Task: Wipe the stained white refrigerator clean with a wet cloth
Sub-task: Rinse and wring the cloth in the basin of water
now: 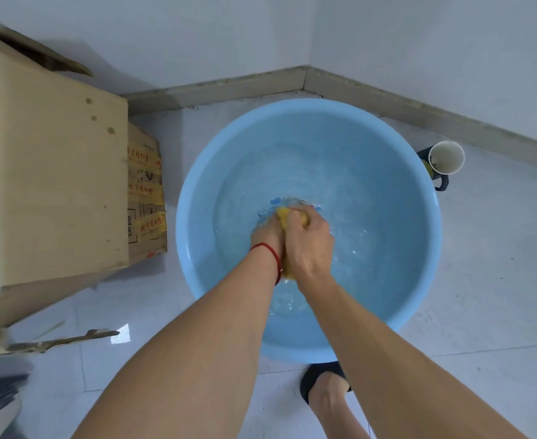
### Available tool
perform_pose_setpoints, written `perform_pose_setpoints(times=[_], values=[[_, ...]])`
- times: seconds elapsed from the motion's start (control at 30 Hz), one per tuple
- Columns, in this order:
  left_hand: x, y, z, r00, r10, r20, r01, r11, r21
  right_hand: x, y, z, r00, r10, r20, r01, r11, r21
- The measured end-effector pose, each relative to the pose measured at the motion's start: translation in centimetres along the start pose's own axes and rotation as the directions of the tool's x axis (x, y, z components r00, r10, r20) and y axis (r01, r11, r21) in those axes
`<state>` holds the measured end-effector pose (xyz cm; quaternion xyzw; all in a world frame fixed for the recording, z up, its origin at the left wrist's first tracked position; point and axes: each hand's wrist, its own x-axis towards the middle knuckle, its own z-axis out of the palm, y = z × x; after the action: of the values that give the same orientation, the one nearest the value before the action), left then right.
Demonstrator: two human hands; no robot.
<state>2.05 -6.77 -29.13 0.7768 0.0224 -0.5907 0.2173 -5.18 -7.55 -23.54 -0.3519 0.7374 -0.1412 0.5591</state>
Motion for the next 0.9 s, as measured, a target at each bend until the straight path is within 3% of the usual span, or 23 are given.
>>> perform_pose_setpoints(times=[0.1,0.17,0.27,0.33,0.4,0.47,0.5,0.57,0.63,0.7,0.77,0.83,0.9], values=[[-2.5,1.0,-0.5,0.997,0.001,-0.075,0.011,0.988,0.153,0.9,0.5,-0.7,0.989,-0.145,0.006,0.140,0.945,-0.295],[-4.0,0.7,-0.5,0.994,0.054,-0.094,-0.028,0.966,0.258,2.4,1.1,-1.2,0.970,-0.231,0.076,0.231,0.778,-0.584],[-5.7,-0.6,-0.9,0.983,0.138,-0.123,-0.119,0.982,0.150,4.0,1.8,-2.1,0.932,-0.351,0.090,0.279,0.539,-0.795],[-5.5,-1.1,-1.2,0.980,0.080,-0.183,-0.065,0.994,0.086,4.8,2.6,-2.6,0.927,-0.372,-0.048,0.165,0.520,-0.838],[-4.8,-0.8,-1.3,0.983,-0.066,-0.172,0.070,0.997,0.012,4.4,3.6,-2.3,0.936,-0.326,-0.132,0.120,0.649,-0.751],[-3.0,-0.6,-1.0,0.986,-0.160,-0.049,0.157,0.986,-0.055,3.4,3.3,-1.4,0.976,-0.187,-0.109,0.133,0.916,-0.377],[-2.0,-0.6,-0.6,0.983,-0.182,0.033,0.184,0.981,-0.058,2.6,2.6,-1.1,0.993,-0.099,-0.063,0.087,0.982,-0.170],[0.2,-0.8,0.2,0.980,-0.159,0.119,0.169,0.983,-0.072,1.0,1.2,-0.5,0.999,0.046,-0.015,-0.045,0.995,0.092],[0.0,-0.3,0.7,0.979,-0.131,0.158,0.146,0.985,-0.087,0.1,0.2,-0.2,0.996,0.087,-0.008,-0.086,0.991,0.105],[-0.3,-0.2,0.9,0.988,-0.102,0.112,0.109,0.992,-0.058,0.3,-0.2,-0.4,0.998,0.024,-0.058,-0.025,1.000,-0.001],[-2.1,0.2,0.4,1.000,-0.008,0.021,0.003,0.977,0.212,1.6,0.3,-0.9,0.991,-0.108,-0.081,0.086,0.968,-0.235],[-4.2,0.1,0.2,0.993,0.117,0.012,-0.114,0.924,0.365,3.4,1.0,-1.5,0.972,-0.236,-0.002,0.193,0.800,-0.568],[-5.3,-0.6,-0.4,0.981,0.192,-0.014,-0.177,0.925,0.336,4.5,1.7,-2.1,0.936,-0.347,0.053,0.267,0.604,-0.751]])
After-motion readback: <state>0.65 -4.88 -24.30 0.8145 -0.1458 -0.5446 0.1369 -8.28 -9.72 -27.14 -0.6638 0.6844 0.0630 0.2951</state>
